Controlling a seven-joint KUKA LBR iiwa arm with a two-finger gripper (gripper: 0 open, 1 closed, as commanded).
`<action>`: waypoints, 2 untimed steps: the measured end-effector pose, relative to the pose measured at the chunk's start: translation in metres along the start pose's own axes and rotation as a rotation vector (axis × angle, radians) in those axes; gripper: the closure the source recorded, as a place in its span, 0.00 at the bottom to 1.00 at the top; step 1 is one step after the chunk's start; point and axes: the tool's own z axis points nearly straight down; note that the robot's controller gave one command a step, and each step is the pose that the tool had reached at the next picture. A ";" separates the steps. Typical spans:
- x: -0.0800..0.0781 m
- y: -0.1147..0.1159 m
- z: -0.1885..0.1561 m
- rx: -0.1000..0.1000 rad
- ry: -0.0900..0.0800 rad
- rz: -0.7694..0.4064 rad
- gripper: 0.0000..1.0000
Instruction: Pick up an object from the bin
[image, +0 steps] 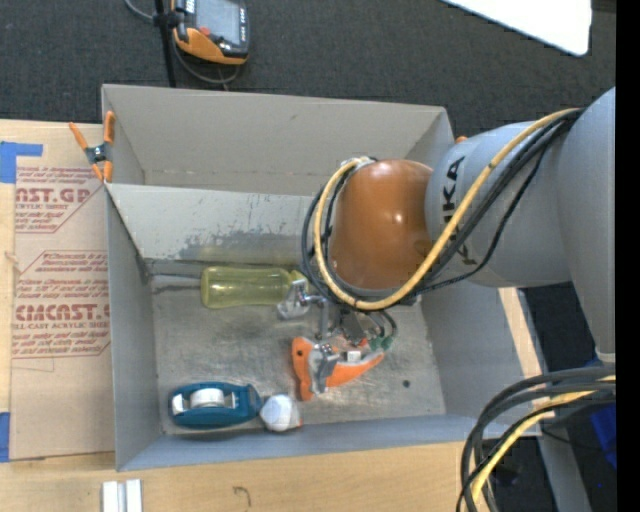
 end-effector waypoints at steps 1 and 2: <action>0.000 -0.012 0.051 -0.001 0.000 -0.311 1.00; 0.000 -0.012 0.051 -0.001 0.000 -0.310 1.00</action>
Offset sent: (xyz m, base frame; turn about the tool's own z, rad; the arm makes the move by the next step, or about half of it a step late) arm 0.0000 0.0000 0.0000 0.0000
